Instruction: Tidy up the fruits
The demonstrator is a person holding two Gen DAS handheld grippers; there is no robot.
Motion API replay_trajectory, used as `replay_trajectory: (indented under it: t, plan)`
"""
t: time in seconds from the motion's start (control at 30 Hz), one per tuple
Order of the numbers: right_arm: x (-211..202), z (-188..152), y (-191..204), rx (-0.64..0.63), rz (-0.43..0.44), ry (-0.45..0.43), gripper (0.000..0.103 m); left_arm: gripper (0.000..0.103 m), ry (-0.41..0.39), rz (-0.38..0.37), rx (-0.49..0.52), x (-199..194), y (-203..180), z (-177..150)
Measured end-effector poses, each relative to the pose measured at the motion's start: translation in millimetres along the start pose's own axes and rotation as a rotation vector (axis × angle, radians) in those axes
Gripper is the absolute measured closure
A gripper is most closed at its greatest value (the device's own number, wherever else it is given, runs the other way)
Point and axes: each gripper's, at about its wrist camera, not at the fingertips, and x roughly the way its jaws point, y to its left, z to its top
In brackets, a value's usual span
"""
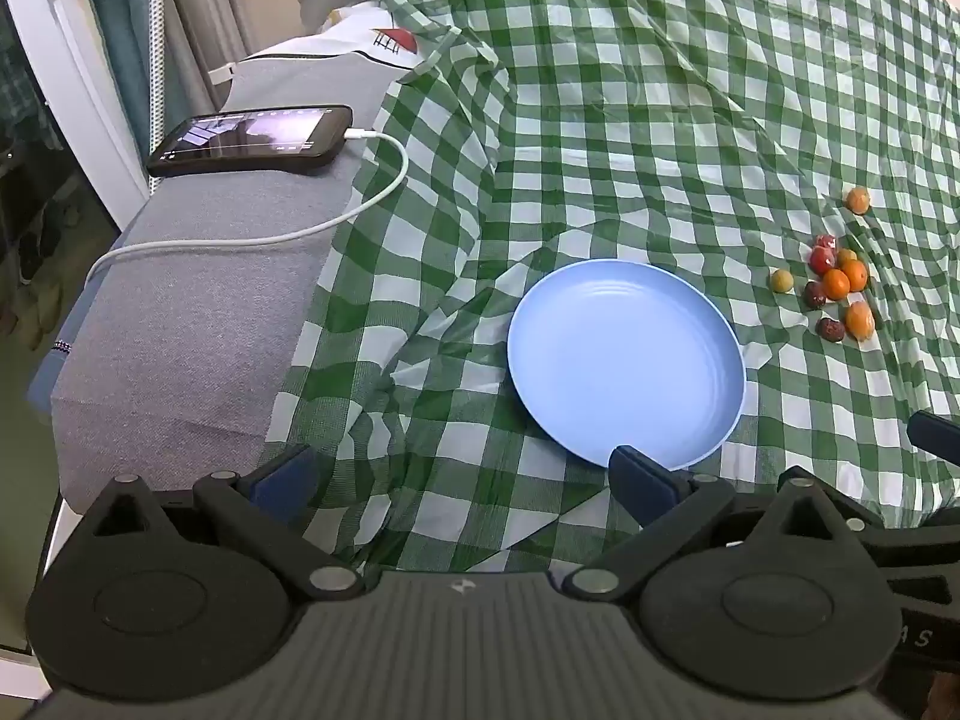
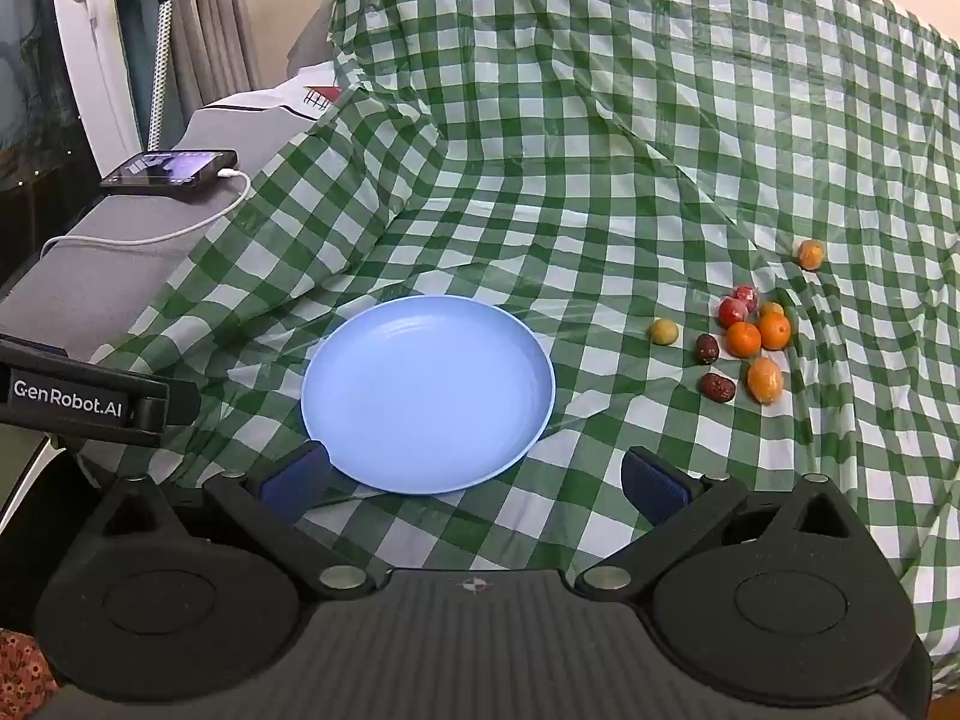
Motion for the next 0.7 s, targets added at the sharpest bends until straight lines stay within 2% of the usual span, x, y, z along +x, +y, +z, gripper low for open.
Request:
replay_trajectory:
  t: [0.7]
  plan:
    - [1.3,-0.5,2.6,0.007,0.010,-0.007,0.000,0.000,-0.017,0.001,0.038,2.5,-2.1,-1.9]
